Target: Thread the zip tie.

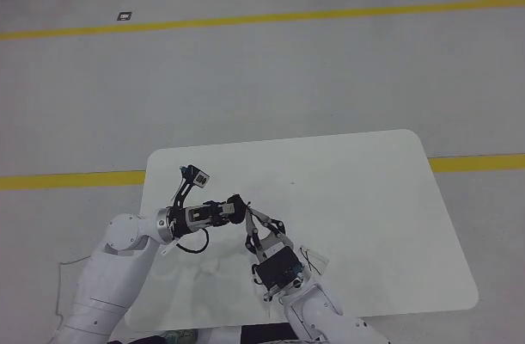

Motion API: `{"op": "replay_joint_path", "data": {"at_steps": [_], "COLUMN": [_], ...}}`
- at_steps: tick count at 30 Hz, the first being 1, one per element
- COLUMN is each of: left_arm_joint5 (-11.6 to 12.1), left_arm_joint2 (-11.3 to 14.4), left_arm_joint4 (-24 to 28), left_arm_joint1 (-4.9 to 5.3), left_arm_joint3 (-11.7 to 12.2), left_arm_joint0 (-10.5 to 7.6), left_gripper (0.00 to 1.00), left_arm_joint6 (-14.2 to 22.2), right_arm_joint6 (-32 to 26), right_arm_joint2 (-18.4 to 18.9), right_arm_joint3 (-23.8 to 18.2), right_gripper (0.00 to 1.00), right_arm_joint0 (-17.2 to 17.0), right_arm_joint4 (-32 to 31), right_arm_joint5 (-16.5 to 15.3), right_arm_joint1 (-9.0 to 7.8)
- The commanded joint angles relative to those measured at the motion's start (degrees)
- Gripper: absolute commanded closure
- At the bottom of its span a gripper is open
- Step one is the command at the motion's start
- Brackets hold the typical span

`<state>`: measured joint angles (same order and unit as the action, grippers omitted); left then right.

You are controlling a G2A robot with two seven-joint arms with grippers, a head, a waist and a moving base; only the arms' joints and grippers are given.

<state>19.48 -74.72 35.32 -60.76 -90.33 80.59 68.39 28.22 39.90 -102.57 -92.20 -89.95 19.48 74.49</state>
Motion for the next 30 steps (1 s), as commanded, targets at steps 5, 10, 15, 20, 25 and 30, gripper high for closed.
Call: {"op": "replay_joint_path", "data": {"at_steps": [5,10,15,20,25,30], "left_arm_joint5": [0.0,0.0,0.0,0.0,0.0,0.0], "left_arm_joint2": [0.0,0.0,0.0,0.0,0.0,0.0], "left_arm_joint4": [0.0,0.0,0.0,0.0,0.0,0.0], "left_arm_joint1": [0.00,0.00,0.00,0.00,0.00,0.00], "left_arm_joint3": [0.0,0.0,0.0,0.0,0.0,0.0], "left_arm_joint0": [0.00,0.00,0.00,0.00,0.00,0.00], "left_gripper": [1.00,1.00,1.00,1.00,1.00,1.00], "left_arm_joint6": [0.0,0.0,0.0,0.0,0.0,0.0], "right_arm_joint6": [-0.5,-0.2,0.4,1.1,2.6,3.6], "right_arm_joint2": [-0.2,0.0,0.5,1.2,2.5,3.8], "right_arm_joint3": [0.3,0.2,-0.2,-0.6,-1.4,-2.7], "right_gripper": [1.00,1.00,0.00,0.00,0.00,0.00], "right_arm_joint0": [0.1,-0.1,-0.7,-1.6,-3.0,-5.3], "right_arm_joint4": [0.0,0.0,0.0,0.0,0.0,0.0], "right_arm_joint5": [0.0,0.0,0.0,0.0,0.0,0.0], "right_arm_joint1": [0.09,0.10,0.04,-0.11,-0.37,-0.44]}}
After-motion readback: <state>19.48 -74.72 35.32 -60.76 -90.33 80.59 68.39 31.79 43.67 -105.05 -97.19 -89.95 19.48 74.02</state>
